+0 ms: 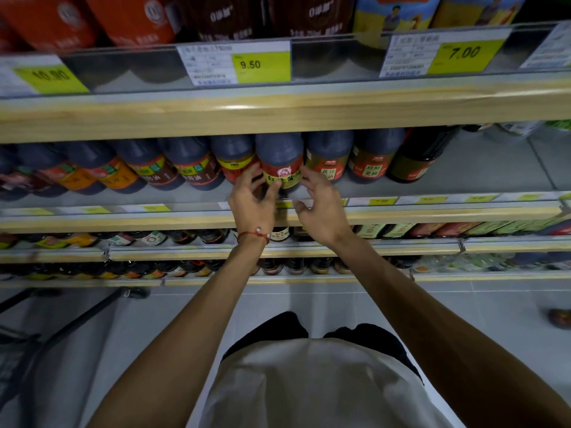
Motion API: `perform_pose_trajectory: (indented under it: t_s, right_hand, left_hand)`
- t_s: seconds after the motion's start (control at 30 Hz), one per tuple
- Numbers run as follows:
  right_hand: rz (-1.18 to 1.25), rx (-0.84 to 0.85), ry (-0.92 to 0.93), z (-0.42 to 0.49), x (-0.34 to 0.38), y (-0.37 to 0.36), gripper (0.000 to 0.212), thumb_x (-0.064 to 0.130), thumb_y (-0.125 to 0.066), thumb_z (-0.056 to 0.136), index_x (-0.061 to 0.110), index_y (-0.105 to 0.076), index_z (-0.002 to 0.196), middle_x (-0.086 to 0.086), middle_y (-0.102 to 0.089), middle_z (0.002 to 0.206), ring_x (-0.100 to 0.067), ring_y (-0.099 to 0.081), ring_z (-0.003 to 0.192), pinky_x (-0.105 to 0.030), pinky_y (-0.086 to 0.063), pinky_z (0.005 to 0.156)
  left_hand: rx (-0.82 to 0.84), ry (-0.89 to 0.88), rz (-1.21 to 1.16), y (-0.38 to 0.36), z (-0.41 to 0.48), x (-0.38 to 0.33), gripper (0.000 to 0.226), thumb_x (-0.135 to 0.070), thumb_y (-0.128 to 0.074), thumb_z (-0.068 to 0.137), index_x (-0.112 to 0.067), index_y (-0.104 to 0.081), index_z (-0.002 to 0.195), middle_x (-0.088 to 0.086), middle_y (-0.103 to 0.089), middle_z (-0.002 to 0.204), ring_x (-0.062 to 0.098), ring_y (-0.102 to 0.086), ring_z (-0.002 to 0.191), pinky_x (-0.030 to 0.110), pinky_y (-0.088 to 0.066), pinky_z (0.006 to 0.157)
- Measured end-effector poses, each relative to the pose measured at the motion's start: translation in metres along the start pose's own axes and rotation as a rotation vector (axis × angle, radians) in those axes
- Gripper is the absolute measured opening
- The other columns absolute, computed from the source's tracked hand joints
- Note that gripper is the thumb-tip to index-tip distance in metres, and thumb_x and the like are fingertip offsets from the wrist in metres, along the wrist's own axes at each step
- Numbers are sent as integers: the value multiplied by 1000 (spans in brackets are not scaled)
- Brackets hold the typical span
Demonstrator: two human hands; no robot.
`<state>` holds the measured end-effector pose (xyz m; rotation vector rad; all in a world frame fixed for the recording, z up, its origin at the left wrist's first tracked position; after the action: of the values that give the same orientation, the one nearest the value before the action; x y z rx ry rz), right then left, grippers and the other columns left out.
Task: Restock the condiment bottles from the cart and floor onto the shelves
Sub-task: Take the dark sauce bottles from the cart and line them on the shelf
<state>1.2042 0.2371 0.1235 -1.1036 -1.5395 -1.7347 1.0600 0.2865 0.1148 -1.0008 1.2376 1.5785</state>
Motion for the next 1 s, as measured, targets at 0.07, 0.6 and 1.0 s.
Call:
perform_pose_trajectory:
  t_s: [0.07, 0.6, 1.0]
  right_hand:
    - [-6, 14, 6, 2, 0, -6, 78, -2, -68, 89, 10, -37, 159, -11, -43, 157, -30, -46, 144, -47, -42, 120]
    - [-46, -131, 62, 11, 5, -10, 74, 1, -68, 81, 8, -48, 151, -9, -59, 148, -26, -54, 138, -33, -46, 114]
    - [-70, -96, 34, 9, 4, -9, 82, -3, -61, 81, 10, -40, 159, -7, -55, 154, -24, -51, 140, -16, -42, 108]
  left_hand:
    - [30, 8, -21, 2, 4, 2, 47, -8, -81, 85, -5, -65, 129, 9, -70, 122, 15, -70, 106, 15, -54, 89]
    - [132, 96, -62, -1, 14, 15, 55, -19, -70, 84, -10, -64, 138, 7, -70, 128, 13, -66, 122, 40, -53, 106]
    - [138, 90, -29, 0, 15, 15, 55, -18, -72, 82, -11, -65, 136, -2, -72, 119, -14, -65, 99, 27, -56, 97]
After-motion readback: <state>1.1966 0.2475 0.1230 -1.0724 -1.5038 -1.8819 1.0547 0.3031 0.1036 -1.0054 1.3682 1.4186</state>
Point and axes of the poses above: each hand's wrist, its own z-axis towards the middle knuckle, its own y-axis out of the back of the hand, x = y × z, the point moved 4 cm from there along z, towards the middle knuckle
